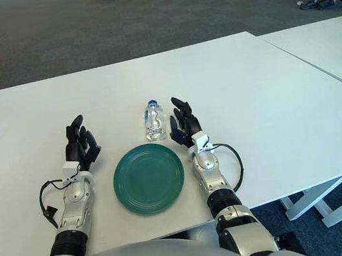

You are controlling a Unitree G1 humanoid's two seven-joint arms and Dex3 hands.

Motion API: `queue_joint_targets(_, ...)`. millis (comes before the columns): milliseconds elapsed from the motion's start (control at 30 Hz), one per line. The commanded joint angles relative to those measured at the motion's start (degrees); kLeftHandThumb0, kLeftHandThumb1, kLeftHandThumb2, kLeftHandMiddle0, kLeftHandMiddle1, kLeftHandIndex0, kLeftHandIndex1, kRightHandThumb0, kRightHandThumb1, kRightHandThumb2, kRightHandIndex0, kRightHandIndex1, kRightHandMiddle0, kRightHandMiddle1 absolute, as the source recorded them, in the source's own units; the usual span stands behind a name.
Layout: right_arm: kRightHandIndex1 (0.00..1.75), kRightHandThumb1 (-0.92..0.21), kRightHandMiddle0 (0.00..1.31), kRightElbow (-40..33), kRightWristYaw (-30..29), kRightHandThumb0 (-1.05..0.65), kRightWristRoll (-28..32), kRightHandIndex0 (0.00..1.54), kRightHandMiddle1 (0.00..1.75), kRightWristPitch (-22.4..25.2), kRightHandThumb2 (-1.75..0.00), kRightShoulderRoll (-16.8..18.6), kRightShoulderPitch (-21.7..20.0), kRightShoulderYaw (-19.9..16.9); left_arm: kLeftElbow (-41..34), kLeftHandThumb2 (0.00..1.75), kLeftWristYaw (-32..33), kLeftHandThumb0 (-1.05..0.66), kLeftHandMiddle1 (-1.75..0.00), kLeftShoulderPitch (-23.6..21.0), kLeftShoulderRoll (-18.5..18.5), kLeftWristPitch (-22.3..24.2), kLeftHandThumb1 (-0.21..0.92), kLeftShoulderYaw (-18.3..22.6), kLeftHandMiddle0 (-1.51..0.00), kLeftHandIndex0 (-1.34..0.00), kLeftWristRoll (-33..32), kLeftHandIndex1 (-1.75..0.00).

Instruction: Put the bottle into the plate.

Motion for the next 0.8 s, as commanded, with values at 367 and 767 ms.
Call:
queue_joint_targets(367, 0.0, -0.92, 0.0, 1.41, -0.66, -0.69, -0.2, 0.21, 0.49, 0.52, -0.83, -0.14, 1.71, 0.19, -1.69, 0.89, -1.4, -0.75, -0.02, 0.42, -0.17, 1.46, 0.92, 0.11, -0.27, 0.0, -2.1, -0.61)
queue_joint_targets(767, 0.0, -0.92, 0.0, 1.51, -0.69, -0.69, -0.33, 0.21, 0.49, 0.7, -0.82, -0.68, 1.31, 0.32, -1.88, 0.88, -1.23, -0.75, -0.02, 0.09, -0.5, 2.11, 0.92, 0.1, -0.27, 0.0, -2.01, -0.61)
